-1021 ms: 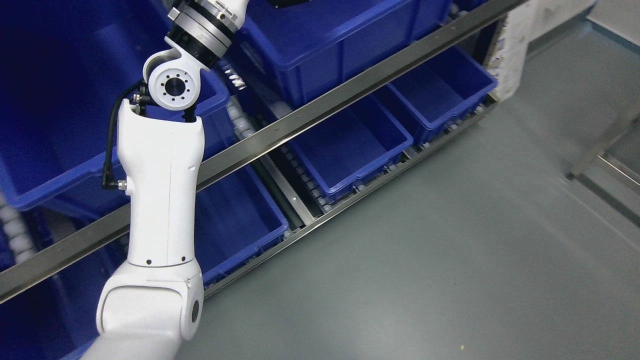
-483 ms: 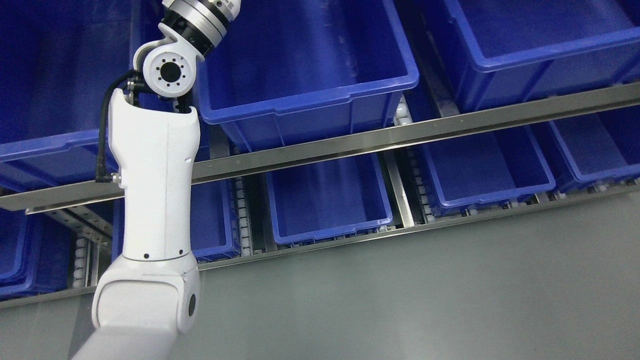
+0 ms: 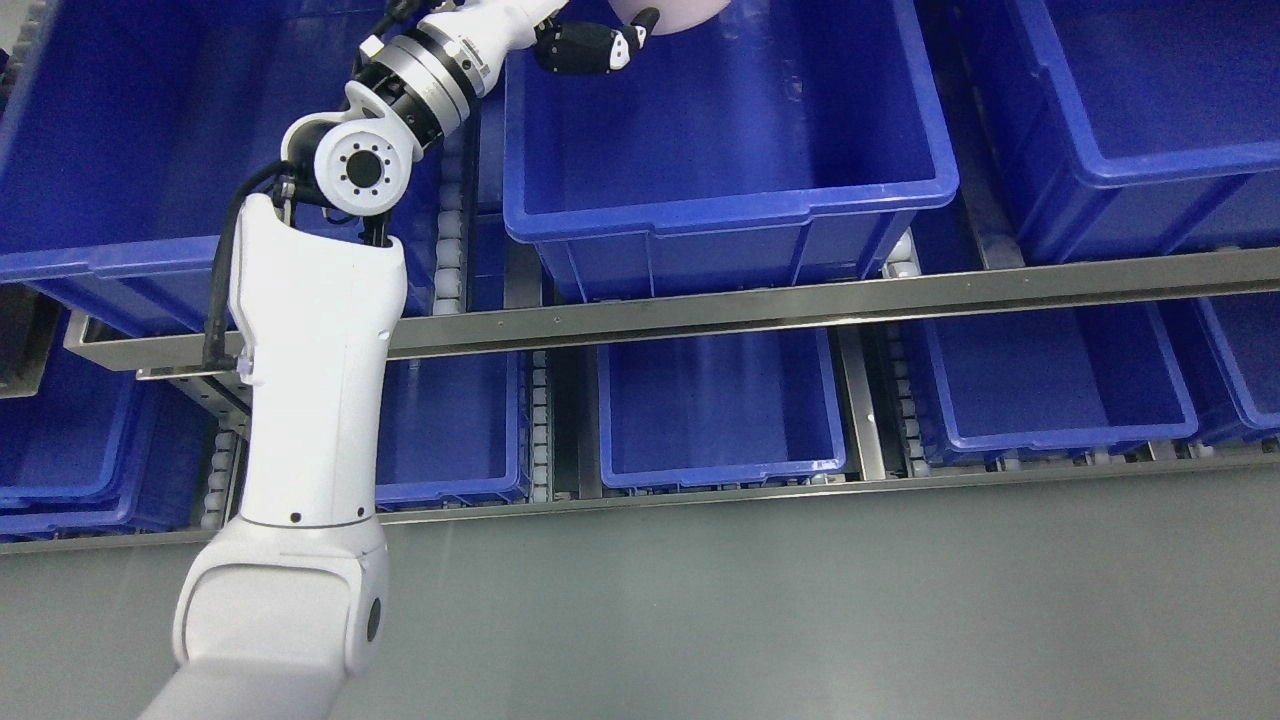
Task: Stack pink IKEA bowls on left shelf middle
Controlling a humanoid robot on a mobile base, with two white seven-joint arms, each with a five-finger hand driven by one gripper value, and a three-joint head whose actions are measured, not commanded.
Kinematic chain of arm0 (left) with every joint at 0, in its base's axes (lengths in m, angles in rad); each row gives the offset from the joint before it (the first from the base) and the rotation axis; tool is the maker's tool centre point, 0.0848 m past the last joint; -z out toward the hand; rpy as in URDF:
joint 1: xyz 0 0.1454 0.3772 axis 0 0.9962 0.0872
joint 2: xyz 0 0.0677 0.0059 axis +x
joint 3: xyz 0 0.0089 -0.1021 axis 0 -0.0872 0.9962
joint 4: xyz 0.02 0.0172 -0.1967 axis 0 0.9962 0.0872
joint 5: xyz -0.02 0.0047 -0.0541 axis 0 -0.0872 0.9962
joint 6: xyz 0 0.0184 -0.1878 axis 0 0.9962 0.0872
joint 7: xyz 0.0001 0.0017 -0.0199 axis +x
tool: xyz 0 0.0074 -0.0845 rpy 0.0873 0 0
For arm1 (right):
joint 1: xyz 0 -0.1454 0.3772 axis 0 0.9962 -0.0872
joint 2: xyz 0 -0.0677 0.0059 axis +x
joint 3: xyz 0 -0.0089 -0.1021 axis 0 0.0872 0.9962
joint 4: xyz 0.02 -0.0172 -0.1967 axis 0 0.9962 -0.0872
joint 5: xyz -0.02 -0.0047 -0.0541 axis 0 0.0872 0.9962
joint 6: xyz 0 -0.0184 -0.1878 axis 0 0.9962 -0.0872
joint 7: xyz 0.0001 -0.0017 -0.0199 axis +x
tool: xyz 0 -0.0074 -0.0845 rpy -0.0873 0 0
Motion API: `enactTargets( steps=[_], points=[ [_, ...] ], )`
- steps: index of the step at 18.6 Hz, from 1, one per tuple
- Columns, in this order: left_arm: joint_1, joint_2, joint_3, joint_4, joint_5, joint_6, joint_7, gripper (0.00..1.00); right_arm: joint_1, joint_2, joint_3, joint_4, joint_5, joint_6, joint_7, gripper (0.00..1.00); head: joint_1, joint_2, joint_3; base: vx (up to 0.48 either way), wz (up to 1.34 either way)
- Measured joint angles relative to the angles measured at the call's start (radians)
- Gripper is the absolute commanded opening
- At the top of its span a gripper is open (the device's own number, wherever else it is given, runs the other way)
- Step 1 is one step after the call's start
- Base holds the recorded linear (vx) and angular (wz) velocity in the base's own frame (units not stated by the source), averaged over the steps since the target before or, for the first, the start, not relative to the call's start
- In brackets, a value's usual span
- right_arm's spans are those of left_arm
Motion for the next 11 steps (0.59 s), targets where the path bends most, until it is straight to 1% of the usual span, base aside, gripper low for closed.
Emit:
enactTargets(
  steps=[2,5,6,8,10,11],
  points=[
    [-0.002,-0.006,-0.016,0.024,-0.012,0.000,0.000,0.14,0.000,0.000,0.000,0.000,0.000,0.000,0.000,1.00,0.0000,0.000,0.000,-0.003,-0.01],
    [0.001,-0.014,-0.034,0.051,-0.026,-0.004,0.002,0.17,0.000,0.000,0.000,0.000,0.000,0.000,0.000,1.00,0.0000,0.000,0.000,-0.010,-0.05],
    [0.003,-0.016,-0.038,0.059,-0.030,-0.004,0.004,0.19,0.000,0.000,0.000,0.000,0.000,0.000,0.000,1.00,0.0000,0.000,0.000,-0.006,-0.05],
    [0.006,-0.020,-0.046,0.073,-0.034,-0.005,0.005,0.32,0.000,0.000,0.000,0.000,0.000,0.000,0.000,1.00,0.0000,0.000,0.000,-0.004,-0.03],
    [0.009,-0.023,-0.051,0.083,-0.037,-0.006,0.013,0.48,0.000,0.000,0.000,0.000,0.000,0.000,0.000,1.00,0.0000,0.000,0.000,-0.001,-0.01],
    [0.010,-0.023,-0.053,0.087,-0.038,-0.008,0.026,0.52,0.000,0.000,0.000,0.000,0.000,0.000,0.000,1.00,0.0000,0.000,0.000,0.000,0.00]
  ],
)
